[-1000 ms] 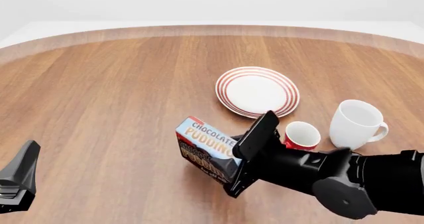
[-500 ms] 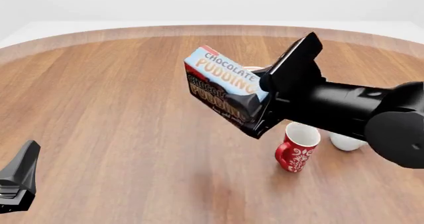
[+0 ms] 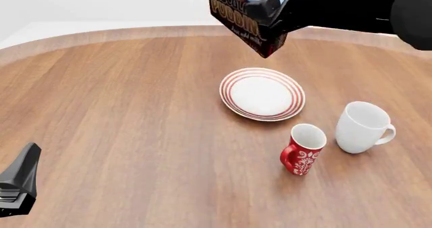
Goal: Put the chocolate pudding to the right of the plate.
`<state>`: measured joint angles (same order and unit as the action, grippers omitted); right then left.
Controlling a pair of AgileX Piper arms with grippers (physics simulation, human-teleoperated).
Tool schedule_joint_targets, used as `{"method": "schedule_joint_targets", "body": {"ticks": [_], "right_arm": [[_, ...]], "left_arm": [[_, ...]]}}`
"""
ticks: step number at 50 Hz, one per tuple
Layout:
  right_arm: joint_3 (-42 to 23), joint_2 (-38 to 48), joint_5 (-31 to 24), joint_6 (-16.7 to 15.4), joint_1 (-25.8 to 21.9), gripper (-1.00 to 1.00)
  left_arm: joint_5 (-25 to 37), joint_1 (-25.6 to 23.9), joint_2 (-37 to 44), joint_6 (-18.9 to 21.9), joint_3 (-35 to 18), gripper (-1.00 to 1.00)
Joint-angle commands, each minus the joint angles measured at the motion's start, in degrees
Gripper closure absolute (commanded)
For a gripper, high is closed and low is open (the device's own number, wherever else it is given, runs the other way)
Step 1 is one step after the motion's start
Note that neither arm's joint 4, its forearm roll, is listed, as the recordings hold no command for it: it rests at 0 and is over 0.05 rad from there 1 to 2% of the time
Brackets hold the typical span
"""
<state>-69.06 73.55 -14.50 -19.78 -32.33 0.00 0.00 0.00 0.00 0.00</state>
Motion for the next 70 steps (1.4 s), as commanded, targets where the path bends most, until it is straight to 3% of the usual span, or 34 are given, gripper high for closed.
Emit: {"method": "schedule_joint_targets", "body": {"ticks": [1,9,17,26,32,44,54,59,70], "right_arm": [[-15.21,9.81,-4.46,2.56,6.37,1.0],[-27.57,19.16,-7.62,6.5,12.52,1.0],[-37.16,28.23,-10.4,7.44,18.23,1.0],[-53.85,40.11,-17.63,5.82,22.76,1.0],[-58.1,43.89,-19.14,5.12,25.65,1.0],[-59.1,49.43,-18.13,4.66,31.02,1.0],[-54.29,50.29,-14.71,3.47,33.07,1.0],[-48.38,49.61,-10.58,2.24,35.35,1.0],[-42.47,49.25,-7.06,2.54,36.37,1.0]], "left_arm": [[0.0,0.0,0.0,0.0,0.0,-1.0],[0.0,0.0,0.0,0.0,0.0,-1.0],[0.0,0.0,0.0,0.0,0.0,-1.0],[0.0,0.0,0.0,0.0,0.0,-1.0],[0.0,0.0,0.0,0.0,0.0,-1.0],[0.0,0.0,0.0,0.0,0.0,-1.0],[0.0,0.0,0.0,0.0,0.0,-1.0],[0.0,0.0,0.0,0.0,0.0,-1.0],[0.0,0.0,0.0,0.0,0.0,-1.0]]}}
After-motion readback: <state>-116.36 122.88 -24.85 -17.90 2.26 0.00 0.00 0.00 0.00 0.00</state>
